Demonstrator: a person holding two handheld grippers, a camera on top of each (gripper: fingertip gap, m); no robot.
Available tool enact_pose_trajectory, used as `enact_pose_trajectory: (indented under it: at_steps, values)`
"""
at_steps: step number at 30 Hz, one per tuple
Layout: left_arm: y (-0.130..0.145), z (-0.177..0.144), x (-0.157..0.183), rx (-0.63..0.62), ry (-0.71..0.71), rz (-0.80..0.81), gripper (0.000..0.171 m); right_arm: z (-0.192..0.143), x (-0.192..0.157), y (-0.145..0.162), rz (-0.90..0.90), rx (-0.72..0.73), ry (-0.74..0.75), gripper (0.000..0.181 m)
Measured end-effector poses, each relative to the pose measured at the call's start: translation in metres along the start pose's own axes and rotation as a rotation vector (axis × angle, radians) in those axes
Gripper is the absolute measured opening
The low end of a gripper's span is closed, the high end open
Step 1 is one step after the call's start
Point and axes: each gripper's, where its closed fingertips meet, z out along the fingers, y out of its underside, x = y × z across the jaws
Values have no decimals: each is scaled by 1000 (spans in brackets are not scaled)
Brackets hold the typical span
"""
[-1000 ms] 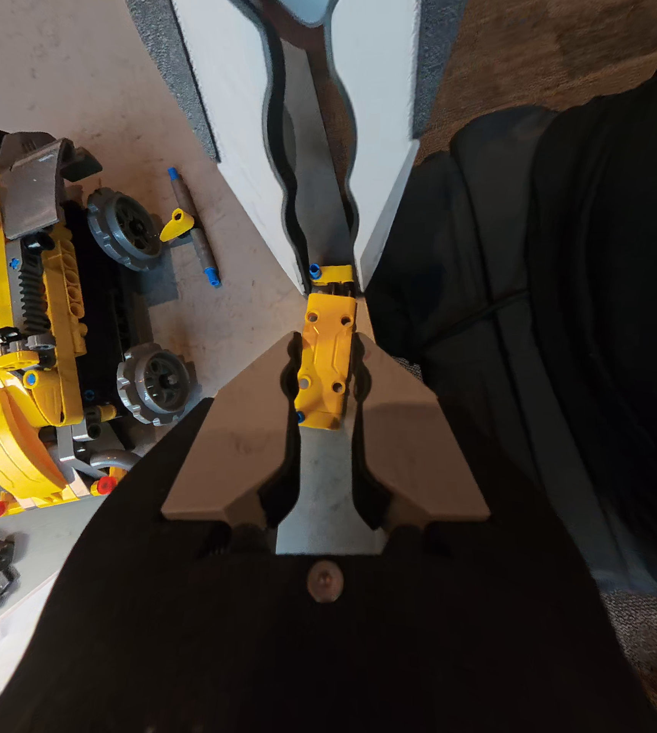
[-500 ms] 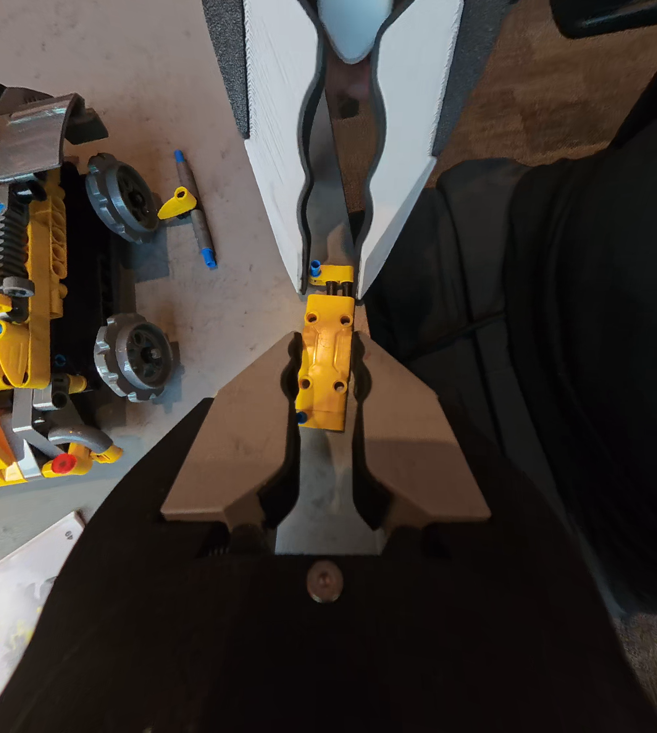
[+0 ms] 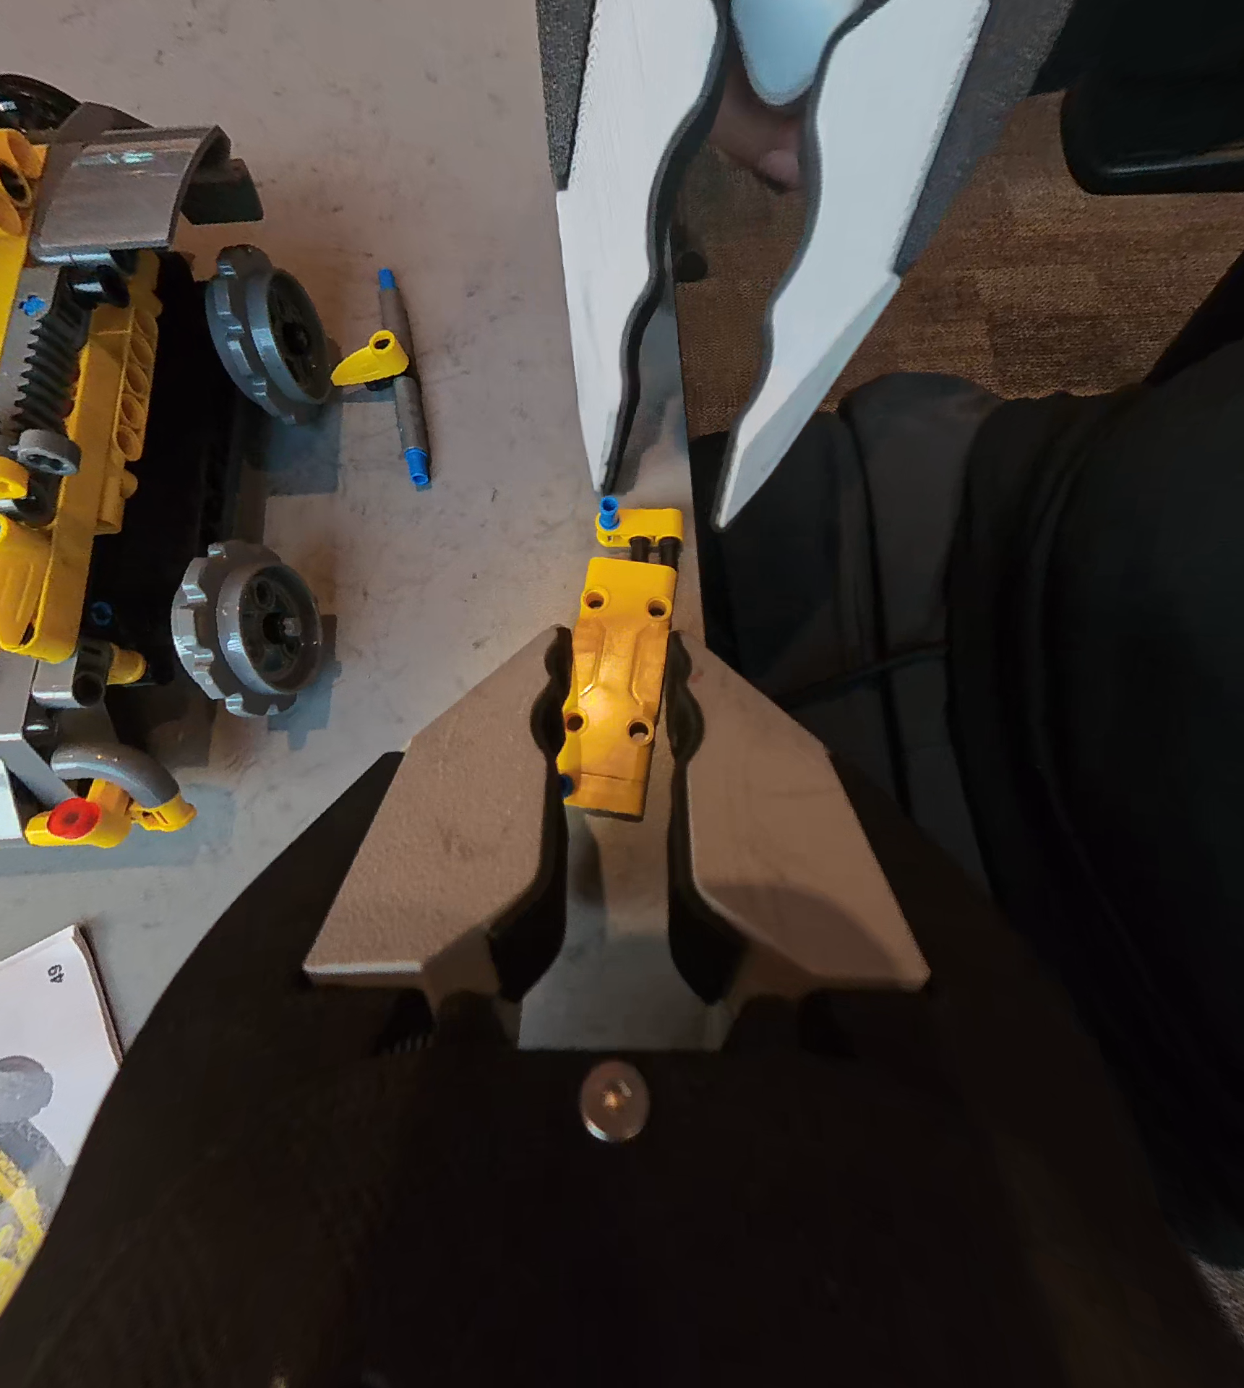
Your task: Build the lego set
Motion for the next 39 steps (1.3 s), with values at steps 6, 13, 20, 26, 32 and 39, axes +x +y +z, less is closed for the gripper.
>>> enact_pose_trajectory:
  at_steps: [6, 13, 20, 26, 32, 39]
  values:
    - [0, 0, 4, -35, -25, 1, 23, 6, -2, -5, 36, 23, 26, 17]
    - [0, 0, 0, -38, -45, -34, 23, 7, 4, -10, 87, 64, 127, 16]
    - [1, -1, -3, -22, -126, -109, 21, 9, 7, -9, 242, 93, 185, 16]
    - [1, -1, -5, -3, -154, -142, 21, 9, 9, -10, 300, 111, 209, 16]
    - [2, -3, -4, 8, -162, -156, 22, 10, 8, -12, 394, 148, 153, 15]
    - [3, -3, -7, 9, -214, -185, 21, 11, 11, -11, 385, 147, 234, 15]
